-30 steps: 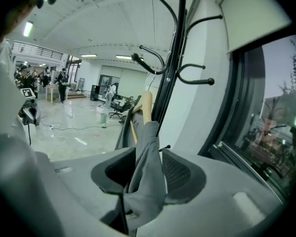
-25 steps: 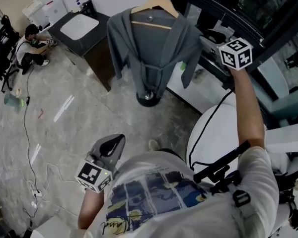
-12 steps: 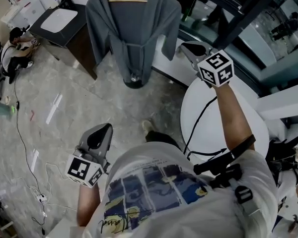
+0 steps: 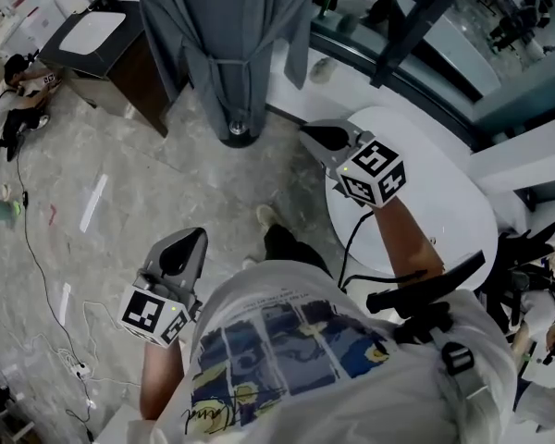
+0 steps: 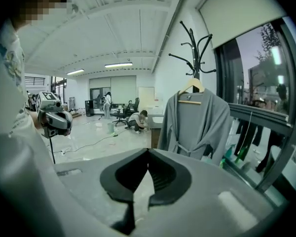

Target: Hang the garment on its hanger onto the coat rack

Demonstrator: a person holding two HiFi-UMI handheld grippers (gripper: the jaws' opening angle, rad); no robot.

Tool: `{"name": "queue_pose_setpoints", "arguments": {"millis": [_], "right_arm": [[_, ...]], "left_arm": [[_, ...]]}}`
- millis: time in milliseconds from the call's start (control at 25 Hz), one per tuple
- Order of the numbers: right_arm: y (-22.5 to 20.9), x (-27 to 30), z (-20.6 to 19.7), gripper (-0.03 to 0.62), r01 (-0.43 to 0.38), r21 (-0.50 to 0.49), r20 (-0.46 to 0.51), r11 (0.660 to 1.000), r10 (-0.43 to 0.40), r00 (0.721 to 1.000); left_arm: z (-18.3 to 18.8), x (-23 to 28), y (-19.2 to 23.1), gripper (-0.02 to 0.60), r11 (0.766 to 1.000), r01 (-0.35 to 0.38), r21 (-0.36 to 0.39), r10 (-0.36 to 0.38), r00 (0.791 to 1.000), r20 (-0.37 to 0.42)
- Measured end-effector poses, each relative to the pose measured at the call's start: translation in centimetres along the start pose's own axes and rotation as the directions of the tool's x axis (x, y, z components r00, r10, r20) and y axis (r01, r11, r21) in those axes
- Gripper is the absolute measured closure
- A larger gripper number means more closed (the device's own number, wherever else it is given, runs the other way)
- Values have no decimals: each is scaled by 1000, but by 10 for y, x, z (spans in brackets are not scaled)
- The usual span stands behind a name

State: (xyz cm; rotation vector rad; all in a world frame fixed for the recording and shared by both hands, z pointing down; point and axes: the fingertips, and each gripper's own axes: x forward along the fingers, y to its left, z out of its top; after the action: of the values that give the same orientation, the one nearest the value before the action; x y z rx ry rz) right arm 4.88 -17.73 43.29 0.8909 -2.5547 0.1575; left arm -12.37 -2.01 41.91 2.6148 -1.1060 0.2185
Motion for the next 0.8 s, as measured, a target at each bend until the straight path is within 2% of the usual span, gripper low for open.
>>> {"name": "queue_pose_setpoints", "arguments": {"millis": [320, 800], "right_arm": [[74, -15, -25, 592, -82, 38, -19, 996, 82, 996], [134, -17, -12, 592, -180, -65, -20, 981, 179, 984]], "left_arm": [[-13, -7, -20, 580, 999, 44, 9, -44, 999, -23], [-23, -22, -32, 580, 999, 48, 17, -48, 999, -12]]}}
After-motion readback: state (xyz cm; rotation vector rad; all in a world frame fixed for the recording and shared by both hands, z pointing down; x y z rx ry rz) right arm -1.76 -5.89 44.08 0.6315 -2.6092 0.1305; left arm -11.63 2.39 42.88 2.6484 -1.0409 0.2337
